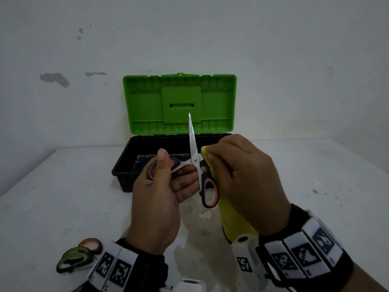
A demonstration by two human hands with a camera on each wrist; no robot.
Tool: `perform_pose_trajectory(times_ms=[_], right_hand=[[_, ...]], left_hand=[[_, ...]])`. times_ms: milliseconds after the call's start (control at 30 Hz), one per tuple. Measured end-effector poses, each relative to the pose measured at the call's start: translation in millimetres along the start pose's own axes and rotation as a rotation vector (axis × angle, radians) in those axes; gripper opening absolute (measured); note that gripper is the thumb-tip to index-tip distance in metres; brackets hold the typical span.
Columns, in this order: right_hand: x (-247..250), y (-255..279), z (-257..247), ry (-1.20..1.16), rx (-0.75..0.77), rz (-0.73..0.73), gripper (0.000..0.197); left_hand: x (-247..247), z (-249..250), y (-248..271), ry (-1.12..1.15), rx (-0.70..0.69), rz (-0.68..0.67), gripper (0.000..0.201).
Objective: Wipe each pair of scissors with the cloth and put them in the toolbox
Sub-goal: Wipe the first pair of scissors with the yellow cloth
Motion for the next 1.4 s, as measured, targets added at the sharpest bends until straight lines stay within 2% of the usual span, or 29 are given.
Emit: perform_pose_trajectory(times_ms=[200, 367, 533, 733, 833, 933, 1033, 1133, 1233, 1400], right_hand=[[4, -3, 9, -0.009, -0.03, 0.044, 0.012], [-3, 3, 0, -0.015, 0.01, 0.015, 0.013], [9, -2, 18, -0.016, -0.005, 0.077, 0.016], [16, -7, 42, 0.024, -0.028, 0.067, 0.013], [22, -10, 55, 0.043, -0.087, 0.036, 0.011], [31, -13, 66, 0.023, -0.216, 0.048, 0.009], [32, -15, 56, -0.065, -0.298, 0.022, 0.011], [17, -15, 29, -0.125, -0.189, -0.009, 0.012], [1, -9, 19, -0.05, -0.074, -0.043, 0.011], [-7, 4, 18, 0.048, 0.033, -0.125, 0.028]], left_hand=[[-2, 2, 0, -0.002, -0.005, -0.015, 0.039], [-5, 2, -1, -0.012, -0.009, -0.014, 0.039], [-6, 3, -2, -0.007, -0.007, -0.012, 0.031], [-6, 2, -1, -0.019, 0.014, -0.004, 0.026], [-3, 4, -3, -0.042, 0.014, 0.007, 0.028], [-1, 5, -5, -0.059, 0.004, 0.021, 0.027], [-1, 6, -6, -0.084, -0.027, 0.025, 0.029], [-8, 5, -3, -0.134, -0.059, 0.001, 0.034], [-10, 5, -1, -0.159, -0.075, -0.009, 0.03], [-3, 7, -1, -0.166, -0.084, 0.008, 0.031]])
Point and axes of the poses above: each hand's wrist, its own y-axis away from the middle knuckle, its own x-axis out of the back of the hand, z = x × y, the point moved 5 cm from there along -y, towards the middle knuckle, and after that the axes turned 4 degrees about z, right-handed, at the moved point
